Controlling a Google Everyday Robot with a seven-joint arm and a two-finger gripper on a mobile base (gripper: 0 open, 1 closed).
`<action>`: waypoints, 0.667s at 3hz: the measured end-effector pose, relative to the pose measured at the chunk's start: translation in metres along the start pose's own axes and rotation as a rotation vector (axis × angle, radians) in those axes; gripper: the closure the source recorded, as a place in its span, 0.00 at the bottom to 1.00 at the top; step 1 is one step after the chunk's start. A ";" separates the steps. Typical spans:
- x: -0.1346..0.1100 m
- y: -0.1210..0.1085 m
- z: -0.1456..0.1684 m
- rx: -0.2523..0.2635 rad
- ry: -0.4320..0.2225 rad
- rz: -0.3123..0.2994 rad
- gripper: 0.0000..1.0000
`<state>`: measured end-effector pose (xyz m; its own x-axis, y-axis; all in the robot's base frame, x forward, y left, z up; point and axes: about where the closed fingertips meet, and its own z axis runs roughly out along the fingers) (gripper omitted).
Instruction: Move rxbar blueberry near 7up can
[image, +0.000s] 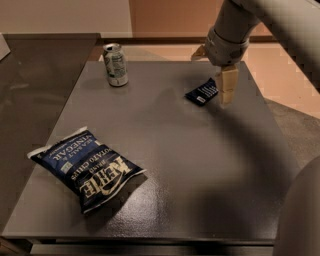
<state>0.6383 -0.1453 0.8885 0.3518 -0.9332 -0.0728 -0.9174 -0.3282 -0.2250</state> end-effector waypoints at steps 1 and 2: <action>-0.004 -0.010 0.015 -0.022 0.039 -0.110 0.00; 0.002 -0.018 0.027 -0.064 0.089 -0.199 0.00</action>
Offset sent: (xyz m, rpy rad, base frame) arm 0.0281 0.0001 -0.0292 -0.2448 0.0419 0.2655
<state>0.6602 -0.1373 0.8659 0.5115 -0.8576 0.0533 -0.8427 -0.5128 -0.1640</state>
